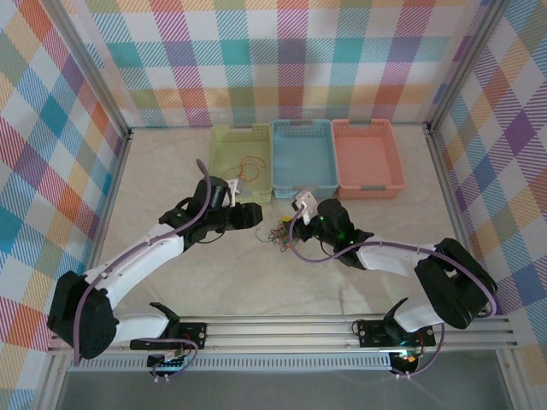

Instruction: Untangle the cables

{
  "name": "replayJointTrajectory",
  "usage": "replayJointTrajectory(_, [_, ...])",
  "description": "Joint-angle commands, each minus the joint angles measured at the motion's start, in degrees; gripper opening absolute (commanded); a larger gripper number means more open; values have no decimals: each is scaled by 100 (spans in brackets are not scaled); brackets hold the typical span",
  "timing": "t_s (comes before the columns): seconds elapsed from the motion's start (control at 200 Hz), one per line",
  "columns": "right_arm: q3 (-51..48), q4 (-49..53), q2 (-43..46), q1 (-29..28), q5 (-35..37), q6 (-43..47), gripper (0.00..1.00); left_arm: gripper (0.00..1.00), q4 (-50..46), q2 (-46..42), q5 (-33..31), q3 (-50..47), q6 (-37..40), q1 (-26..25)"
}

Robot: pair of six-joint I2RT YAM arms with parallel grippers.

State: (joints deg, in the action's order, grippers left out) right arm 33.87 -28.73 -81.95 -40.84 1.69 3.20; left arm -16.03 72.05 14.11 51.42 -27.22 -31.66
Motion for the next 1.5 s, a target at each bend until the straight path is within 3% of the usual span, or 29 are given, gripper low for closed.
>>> replayJointTrajectory(0.0, [155,12,-24,16,-36,-84,52,55,57,155,120,349,82,-24])
replayJointTrajectory(0.495, [183,44,-41,17,30,-48,52,56,285,164,362,15,57,-24])
replayJointTrajectory(0.94, [78,-66,94,15,197,-39,53,51,866,1260,862,392,156,-62])
replayJointTrajectory(1.215, [70,100,200,22,337,23,51,51,820,1101,651,109,6,-312])
replayJointTrajectory(1.355, [92,290,317,80,355,28,45,50,765,1410,760,149,-82,-358])
replayJointTrajectory(1.495, [317,1008,449,107,290,198,31,48,732,1390,684,150,-68,-367])
